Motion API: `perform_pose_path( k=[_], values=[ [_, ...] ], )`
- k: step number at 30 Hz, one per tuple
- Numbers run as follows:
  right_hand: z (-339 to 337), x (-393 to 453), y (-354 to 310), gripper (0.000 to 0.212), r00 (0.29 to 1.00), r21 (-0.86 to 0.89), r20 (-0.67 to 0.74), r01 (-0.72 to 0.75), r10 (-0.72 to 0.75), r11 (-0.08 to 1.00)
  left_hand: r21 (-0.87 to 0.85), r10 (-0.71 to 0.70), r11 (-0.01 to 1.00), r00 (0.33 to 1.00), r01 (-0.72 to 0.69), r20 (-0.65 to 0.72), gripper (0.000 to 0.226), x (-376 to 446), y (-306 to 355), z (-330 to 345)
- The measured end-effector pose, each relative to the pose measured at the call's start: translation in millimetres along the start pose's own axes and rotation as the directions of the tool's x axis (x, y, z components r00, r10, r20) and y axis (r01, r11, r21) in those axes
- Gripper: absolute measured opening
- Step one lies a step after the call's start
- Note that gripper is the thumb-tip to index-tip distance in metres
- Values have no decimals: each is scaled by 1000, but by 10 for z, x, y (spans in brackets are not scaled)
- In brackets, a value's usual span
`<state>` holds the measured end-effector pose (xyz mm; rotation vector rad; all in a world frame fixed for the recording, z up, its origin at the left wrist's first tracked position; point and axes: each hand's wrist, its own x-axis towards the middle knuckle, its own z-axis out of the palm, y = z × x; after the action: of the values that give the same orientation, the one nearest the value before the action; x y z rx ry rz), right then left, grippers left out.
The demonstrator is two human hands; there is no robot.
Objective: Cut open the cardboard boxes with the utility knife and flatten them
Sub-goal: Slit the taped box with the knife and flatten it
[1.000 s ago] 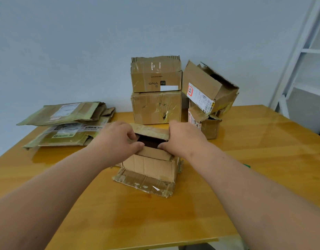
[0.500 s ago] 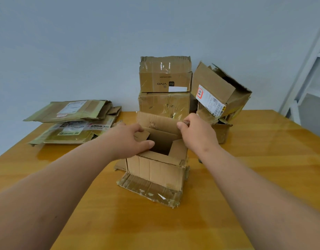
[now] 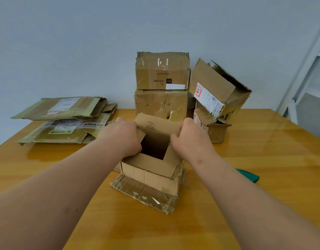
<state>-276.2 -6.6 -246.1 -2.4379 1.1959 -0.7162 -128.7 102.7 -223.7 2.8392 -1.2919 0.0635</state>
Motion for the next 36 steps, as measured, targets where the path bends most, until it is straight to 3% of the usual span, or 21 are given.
perform_pose_path(
  k=[4,7,11,14,16,17,18,21,26,29,32,34,36],
  values=[
    [37,-35,-84,60,987,-70,139,-71,80,995,-30,43,998,993,-47,-114,47,-56,-60,81],
    [82,-34,-182,75,962,-126,234,-117,144,985,-40,58,997,980,-67,-188,46,-103,-98,114],
    [55,-3,-300,68,929,-184,310,-148,200,972,-39,79,995,974,-89,-211,38,-126,-103,105],
    [-60,27,-291,50,888,-3,416,-216,197,976,-98,69,991,975,-91,-211,37,-141,-139,95],
    [-216,25,-250,23,850,311,504,-344,154,886,-139,60,986,970,-95,-235,37,-155,-186,89],
    [-300,15,-213,7,825,435,541,-439,161,787,-192,43,977,967,-93,-250,37,-162,-217,86],
    [-361,8,-155,4,801,524,573,-519,172,675,-270,13,959,965,-87,-263,37,-169,-249,85],
    [-434,-68,33,14,753,610,627,-635,202,474,-456,-89,888,947,-65,-309,33,-207,-316,90],
    [-417,-231,149,37,726,629,655,-677,208,384,-579,-131,810,935,-91,-330,33,-295,-332,75],
    [-458,-273,121,32,755,660,640,-637,146,400,-728,-212,680,928,-86,-307,31,-339,-353,-17],
    [-558,-250,79,18,836,734,541,-524,95,432,-900,-296,428,928,-82,-225,15,-365,-365,-174],
    [-646,-218,54,18,889,772,450,-435,85,463,-961,-320,264,933,-79,-165,26,-379,-366,-285],
    [-710,-206,38,29,926,744,363,-356,106,565,-989,-306,122,945,-86,-120,25,-374,-372,-328]
  ],
)
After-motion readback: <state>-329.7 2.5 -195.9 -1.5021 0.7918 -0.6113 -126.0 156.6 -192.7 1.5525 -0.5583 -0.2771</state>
